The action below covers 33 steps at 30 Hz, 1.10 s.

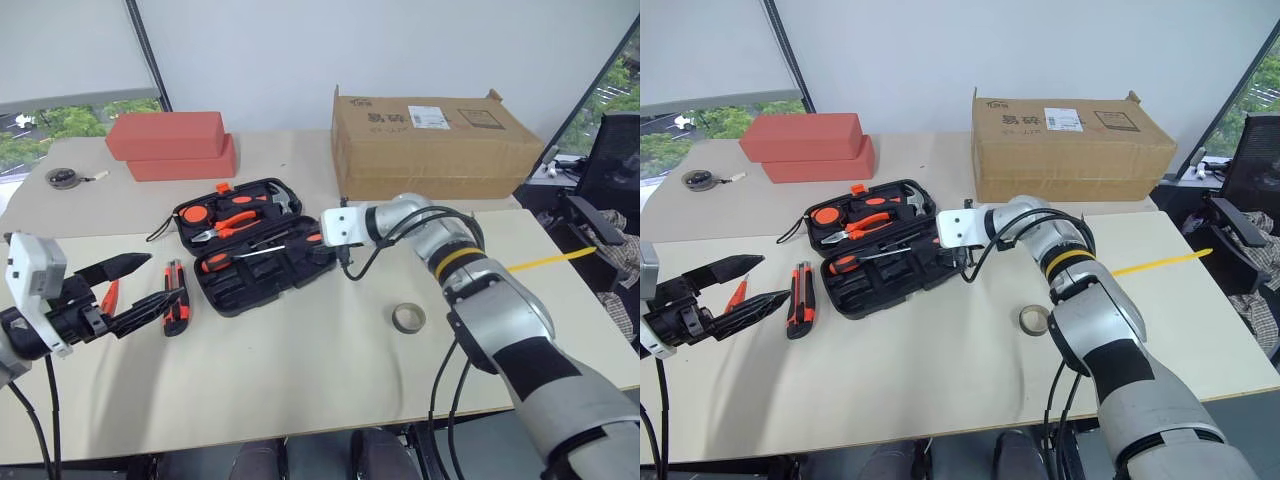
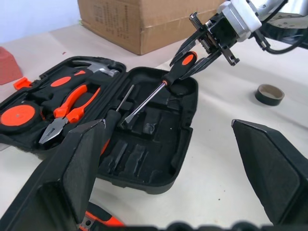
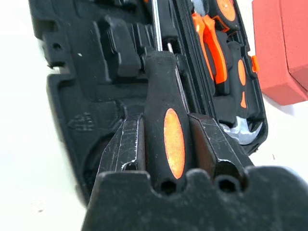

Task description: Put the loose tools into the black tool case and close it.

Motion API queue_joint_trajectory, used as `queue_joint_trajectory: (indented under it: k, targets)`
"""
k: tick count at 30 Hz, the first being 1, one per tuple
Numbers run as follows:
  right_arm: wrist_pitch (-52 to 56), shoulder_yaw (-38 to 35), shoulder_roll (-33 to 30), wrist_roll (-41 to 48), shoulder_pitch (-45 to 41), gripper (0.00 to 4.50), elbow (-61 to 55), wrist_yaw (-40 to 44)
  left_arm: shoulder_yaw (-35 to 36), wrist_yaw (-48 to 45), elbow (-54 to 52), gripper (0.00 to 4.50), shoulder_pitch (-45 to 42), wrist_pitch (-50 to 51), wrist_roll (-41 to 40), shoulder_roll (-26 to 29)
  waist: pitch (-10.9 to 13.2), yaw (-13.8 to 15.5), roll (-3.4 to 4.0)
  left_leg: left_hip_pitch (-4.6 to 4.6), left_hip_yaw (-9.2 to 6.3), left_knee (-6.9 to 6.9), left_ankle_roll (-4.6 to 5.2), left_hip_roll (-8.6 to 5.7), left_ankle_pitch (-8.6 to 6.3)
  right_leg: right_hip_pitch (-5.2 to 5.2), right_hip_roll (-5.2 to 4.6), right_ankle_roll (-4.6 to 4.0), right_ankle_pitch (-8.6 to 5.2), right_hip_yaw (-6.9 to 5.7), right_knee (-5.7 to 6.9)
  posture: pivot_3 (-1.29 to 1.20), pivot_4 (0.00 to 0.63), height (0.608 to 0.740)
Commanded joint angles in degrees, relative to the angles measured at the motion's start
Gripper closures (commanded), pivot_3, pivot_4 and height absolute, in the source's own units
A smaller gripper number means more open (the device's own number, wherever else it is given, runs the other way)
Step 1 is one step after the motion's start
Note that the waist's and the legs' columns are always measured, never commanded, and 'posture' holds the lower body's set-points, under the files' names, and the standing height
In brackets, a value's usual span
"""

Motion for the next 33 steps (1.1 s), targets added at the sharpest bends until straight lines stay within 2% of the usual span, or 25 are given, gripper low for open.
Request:
queue_joint_trajectory:
  k: [1, 2, 3, 6, 8, 14, 20, 27, 30, 33]
  targets:
    - [-0.71, 2.22, 0.59, -5.24, -3.24, 2.27, 0.88, -7.18, 3.1, 1.23, -2.33, 0.0, 0.73, -1.22, -1.58, -0.04, 0.0, 0.07, 0.0, 0.0, 0.02, 0.0, -0.03, 0.06, -0.01, -0.01, 0.05, -0.03, 0.0, 0.0, 0.0, 0.0, 0.15, 0.713]
    - [-0.34, 3.21, 0.8, -6.93, -3.72, 2.02, 1.14, -9.86, 3.38, 1.37, -2.42, 0.0, 1.01, -1.32, -1.66, -0.08, 0.01, 0.12, 0.01, 0.0, 0.02, 0.0, -0.05, 0.08, -0.01, -0.01, 0.07, -0.05, -0.01, -0.01, 0.0, 0.0, 0.15, 0.713]
    - [0.63, 4.14, 1.09, -8.76, -4.31, 1.56, 1.46, -13.23, 3.68, 1.51, -2.53, 0.0, 1.3, -1.46, -1.64, -0.11, 0.01, 0.14, 0.02, 0.0, 0.04, 0.0, -0.1, 0.12, -0.02, -0.04, 0.09, -0.1, -0.01, -0.01, 0.0, 0.0, 0.15, 0.713]
    - [2.87, 5.04, 1.92, -11.58, -5.57, 0.54, 2.25, -19.64, 4.36, 1.99, -2.83, 0.0, 1.76, -1.66, -2.09, -0.11, 0.01, 0.04, 0.01, 0.0, 0.1, 0.0, -0.21, 0.17, -0.05, -0.08, 0.11, -0.22, 0.02, 0.02, 0.01, 0.0, 0.15, 0.713]
    - [4.79, 4.53, 2.37, -12.1, -6.18, 0.04, 2.61, -22.8, 4.57, 2.25, -2.99, 0.0, 1.98, -1.74, -2.41, -0.03, 0.01, 0.02, 0.02, 0.01, 0.12, 0.0, -0.24, 0.21, -0.05, -0.09, 0.15, -0.24, 0.03, 0.02, 0.01, 0.0, 0.15, 0.713]
    - [5.79, 1.58, 2.46, -10.18, -5.73, 0.04, 2.84, -22.69, 4.36, 2.76, -2.81, 0.0, 2.19, -2.32, -2.94, 0.17, 0.01, 0.11, 0.01, 0.0, 0.17, 0.0, -0.23, 0.3, -0.03, -0.08, 0.24, -0.28, 0.02, 0.01, -0.01, 0.0, 0.15, 0.713]
    - [11.37, -12.17, 3.56, 3.95, -1.79, 0.04, 2.67, -3.13, 1.91, 2.03, -0.12, 0.0, 0.76, -3.41, -1.7, 0.95, 0.0, 0.09, 0.01, 0.02, 0.2, 0.0, -0.15, 0.4, 0.01, -0.02, 0.35, -0.32, 0.05, 0.02, -0.04, 0.0, 0.15, 0.713]
    - [17.02, -16.55, 1.88, 8.1, 2.37, 0.04, 1.39, 10.55, -1.46, 1.45, 2.19, 0.0, -1.29, -4.69, -0.71, 1.6, 0.01, 0.09, 0.01, 0.1, 0.27, 0.0, -0.17, 0.48, 0.01, 0.03, 0.42, -0.37, 0.07, 0.03, -0.06, 0.0, 0.15, 0.713]
    - [17.01, -16.78, 0.61, 8.93, 3.52, 0.04, 0.51, 20.05, -2.6, 0.98, 3.32, 0.0, -2.16, -5.1, -0.07, 1.86, 0.0, 0.05, 0.01, 0.11, 0.36, 0.0, -0.17, 0.54, 0.01, -0.01, 0.47, -0.39, 0.09, 0.1, -0.05, 0.0, 0.15, 0.713]
    - [15.84, -15.2, -0.15, 7.84, 4.56, 0.04, -0.3, 24.18, -3.62, 0.5, 4.18, 0.0, -2.82, -5.51, 0.47, 2.15, 0.0, 0.03, 0.0, 0.12, 0.62, -0.01, -0.19, 0.57, -0.01, -0.02, 0.49, -0.39, 0.09, 0.11, -0.08, 0.0, 0.15, 0.713]
